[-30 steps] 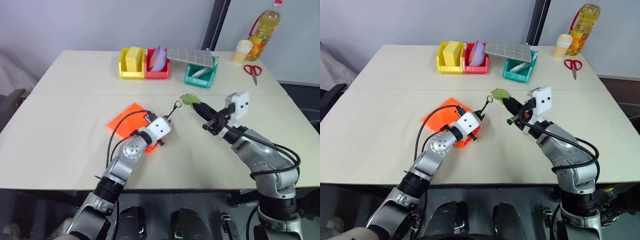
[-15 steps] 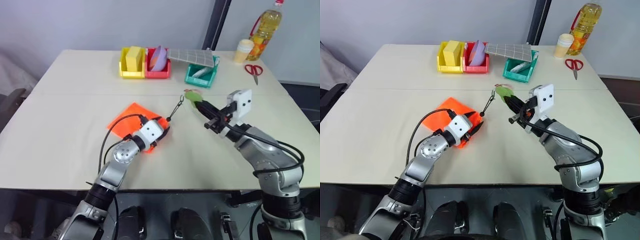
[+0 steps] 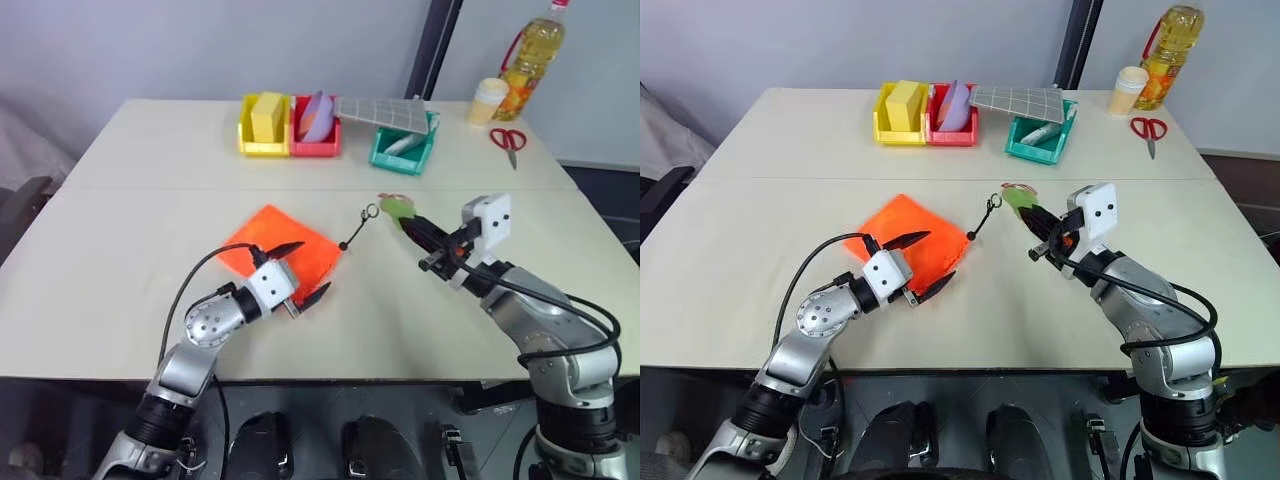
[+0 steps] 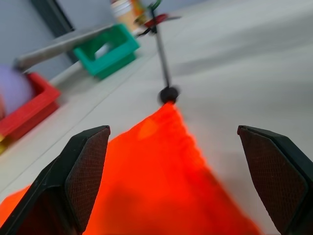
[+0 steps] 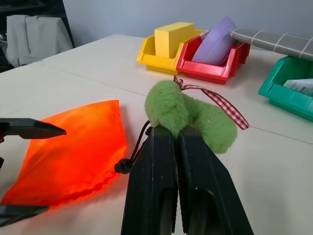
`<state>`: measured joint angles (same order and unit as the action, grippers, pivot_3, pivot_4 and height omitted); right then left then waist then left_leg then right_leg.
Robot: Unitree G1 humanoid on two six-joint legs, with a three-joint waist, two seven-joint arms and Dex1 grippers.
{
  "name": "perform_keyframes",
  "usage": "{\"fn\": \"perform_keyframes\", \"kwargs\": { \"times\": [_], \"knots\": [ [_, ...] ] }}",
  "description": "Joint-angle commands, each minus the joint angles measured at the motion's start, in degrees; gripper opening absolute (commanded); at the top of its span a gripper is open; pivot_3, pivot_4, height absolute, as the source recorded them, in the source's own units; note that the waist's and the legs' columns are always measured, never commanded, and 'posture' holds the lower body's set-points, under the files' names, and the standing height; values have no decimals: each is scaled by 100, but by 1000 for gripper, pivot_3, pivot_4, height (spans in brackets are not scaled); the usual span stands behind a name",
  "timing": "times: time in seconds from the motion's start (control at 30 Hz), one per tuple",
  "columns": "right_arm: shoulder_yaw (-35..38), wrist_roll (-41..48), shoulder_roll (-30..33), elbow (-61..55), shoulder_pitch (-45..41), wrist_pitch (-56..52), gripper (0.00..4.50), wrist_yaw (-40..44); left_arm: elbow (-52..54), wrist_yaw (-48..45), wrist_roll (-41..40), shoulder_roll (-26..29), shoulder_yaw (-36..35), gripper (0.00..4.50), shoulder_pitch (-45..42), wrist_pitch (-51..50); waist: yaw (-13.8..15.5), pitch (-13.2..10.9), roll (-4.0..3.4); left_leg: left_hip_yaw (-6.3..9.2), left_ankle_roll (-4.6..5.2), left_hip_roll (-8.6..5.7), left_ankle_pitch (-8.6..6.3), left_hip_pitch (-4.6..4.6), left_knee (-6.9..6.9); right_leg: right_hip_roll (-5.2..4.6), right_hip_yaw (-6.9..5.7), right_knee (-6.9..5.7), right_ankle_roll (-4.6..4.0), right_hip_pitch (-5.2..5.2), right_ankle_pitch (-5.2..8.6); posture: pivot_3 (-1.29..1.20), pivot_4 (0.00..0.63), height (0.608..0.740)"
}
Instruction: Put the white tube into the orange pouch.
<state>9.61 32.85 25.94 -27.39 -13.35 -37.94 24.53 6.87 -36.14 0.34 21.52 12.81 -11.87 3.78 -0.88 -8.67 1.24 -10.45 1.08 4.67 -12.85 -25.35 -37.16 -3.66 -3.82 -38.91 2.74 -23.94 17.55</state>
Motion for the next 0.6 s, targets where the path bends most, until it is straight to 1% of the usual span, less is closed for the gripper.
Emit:
{"fn": "perform_keyframes", "kwargs": {
  "times": [0.03, 0.1, 0.33, 0.5, 0.6],
  "knots": [
    [-3, 122, 56, -344, 32, 48, 0, 87, 127, -176, 327, 290, 233, 4467, 50, -298, -3, 0, 0, 0, 0, 0, 0, 0, 1, 1, 0, 0, 1, -1, 0, 0, 150, 740],
    [-179, 73, 175, -480, 130, -18, 0, 217, -16, 20, 608, 417, 202, 4467, 71, -384, -10, -1, -2, -2, 0, 0, 0, -1, 3, 1, 1, 0, 4, -5, -2, 0, 150, 740],
    [-765, -312, 717, -826, 565, 4, 0, 548, -204, 123, 759, 854, -127, 4467, 205, -574, -19, -1, -2, -2, 0, 1, 0, 1, 4, 0, 4, 1, -11, -5, 5, 0, 150, 740],
    [-1017, -690, 998, -747, 648, 97, 0, 639, -655, 192, 668, 1290, -581, 4467, 301, -219, -46, -1, -3, -2, -3, 3, 0, 5, 6, 0, 7, 1, -18, -7, 3, 0, 150, 740],
    [-1129, -937, 1073, -589, 631, 161, 0, 677, -1180, 229, 551, 1568, -861, 4467, 260, 254, -50, 1, -6, -2, -5, 5, 0, 6, 9, 1, 7, 1, -20, -15, 3, 0, 150, 740]
  ]
}}
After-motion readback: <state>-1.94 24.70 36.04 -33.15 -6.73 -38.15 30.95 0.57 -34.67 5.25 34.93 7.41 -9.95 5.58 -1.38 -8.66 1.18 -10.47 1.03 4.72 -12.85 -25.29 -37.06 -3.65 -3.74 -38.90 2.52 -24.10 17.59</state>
